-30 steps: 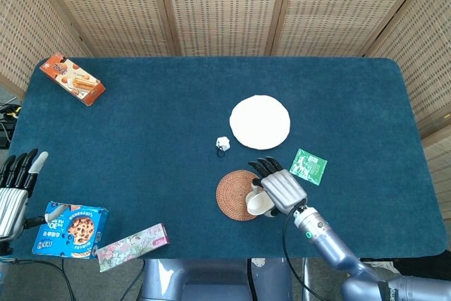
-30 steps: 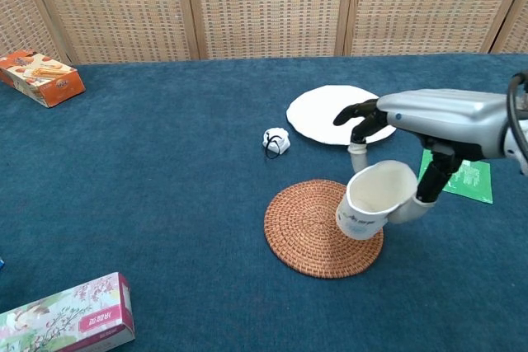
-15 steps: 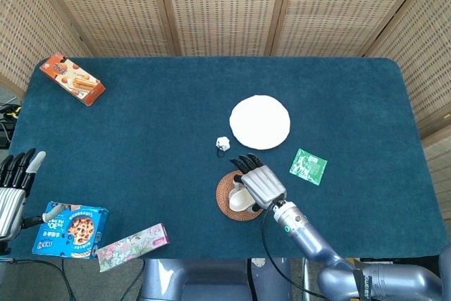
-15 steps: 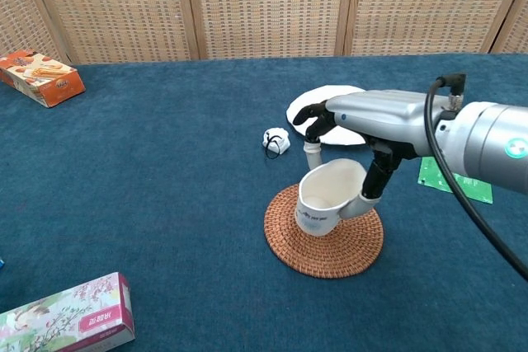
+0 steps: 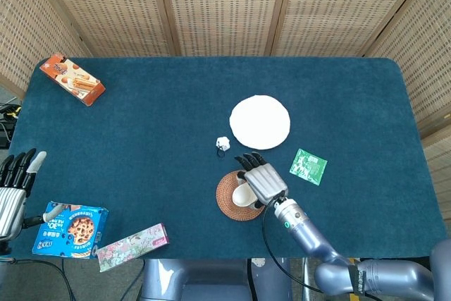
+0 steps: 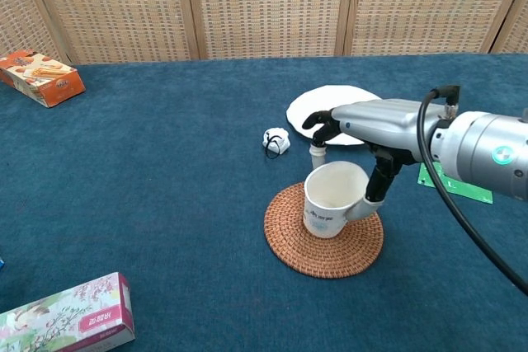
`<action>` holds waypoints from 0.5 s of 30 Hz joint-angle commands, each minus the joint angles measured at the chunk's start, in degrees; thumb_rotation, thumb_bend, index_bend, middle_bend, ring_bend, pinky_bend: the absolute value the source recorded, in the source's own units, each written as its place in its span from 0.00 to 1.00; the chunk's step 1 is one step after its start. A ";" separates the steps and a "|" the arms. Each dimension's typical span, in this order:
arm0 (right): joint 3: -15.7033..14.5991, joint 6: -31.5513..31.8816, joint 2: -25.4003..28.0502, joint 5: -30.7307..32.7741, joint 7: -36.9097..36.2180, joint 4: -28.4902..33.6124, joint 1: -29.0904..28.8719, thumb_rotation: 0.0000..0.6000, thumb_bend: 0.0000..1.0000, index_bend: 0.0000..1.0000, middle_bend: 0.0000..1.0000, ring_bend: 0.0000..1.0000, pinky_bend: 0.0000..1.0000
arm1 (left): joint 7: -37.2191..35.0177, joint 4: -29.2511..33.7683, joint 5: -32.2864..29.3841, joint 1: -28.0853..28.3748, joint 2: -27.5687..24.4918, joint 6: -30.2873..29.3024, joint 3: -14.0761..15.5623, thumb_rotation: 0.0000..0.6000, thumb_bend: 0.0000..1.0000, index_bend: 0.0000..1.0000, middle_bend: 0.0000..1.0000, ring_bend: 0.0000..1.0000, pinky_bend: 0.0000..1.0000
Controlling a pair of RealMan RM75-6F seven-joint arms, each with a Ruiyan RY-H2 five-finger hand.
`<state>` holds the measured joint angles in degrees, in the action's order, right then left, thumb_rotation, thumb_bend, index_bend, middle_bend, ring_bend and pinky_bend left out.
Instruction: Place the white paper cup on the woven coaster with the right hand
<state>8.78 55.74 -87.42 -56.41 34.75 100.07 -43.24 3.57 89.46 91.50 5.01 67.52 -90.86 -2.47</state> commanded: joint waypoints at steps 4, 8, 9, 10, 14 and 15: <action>-0.67 1.72 0.05 -0.75 0.03 -0.23 0.17 1.00 0.03 0.13 0.00 0.00 0.00 | -0.05 -0.07 -0.09 -0.02 0.03 0.01 0.00 0.00 0.08 0.00 0.00 0.00 0.00; -1.17 3.19 0.85 -1.41 0.61 0.50 0.58 1.00 0.03 0.09 0.00 0.00 0.00 | 0.00 -0.05 -0.05 0.01 0.05 0.03 -0.01 0.00 0.08 0.00 0.00 0.00 0.00; -1.51 3.89 1.40 -1.86 0.69 0.99 0.95 1.00 0.03 0.09 0.00 0.00 0.00 | -0.04 -0.03 -0.06 0.00 0.03 0.01 -0.01 0.00 0.08 0.00 0.00 0.00 0.00; -1.89 4.83 2.19 -2.29 0.81 1.39 1.52 1.00 0.03 0.09 0.00 0.00 0.00 | -0.10 -0.02 -0.11 -0.02 0.01 -0.03 -0.04 0.00 0.08 0.00 0.00 0.00 0.00; -4.49 9.81 6.75 -5.76 -0.12 3.59 5.41 1.00 0.03 0.09 0.00 0.00 0.00 | -0.27 -0.01 -0.14 -0.10 -0.10 -0.15 -0.04 0.00 0.08 0.00 0.00 0.00 0.00; -5.46 11.62 8.25 -7.03 -0.73 3.78 6.96 1.00 0.03 0.09 0.00 0.00 0.00 | -0.18 0.01 -0.05 -0.09 -0.09 -0.14 0.01 0.00 0.08 0.00 0.00 0.00 0.00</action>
<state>5.00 64.81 -81.53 -61.37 34.87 102.85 -38.59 3.38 89.46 91.44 4.92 67.43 -91.00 -2.48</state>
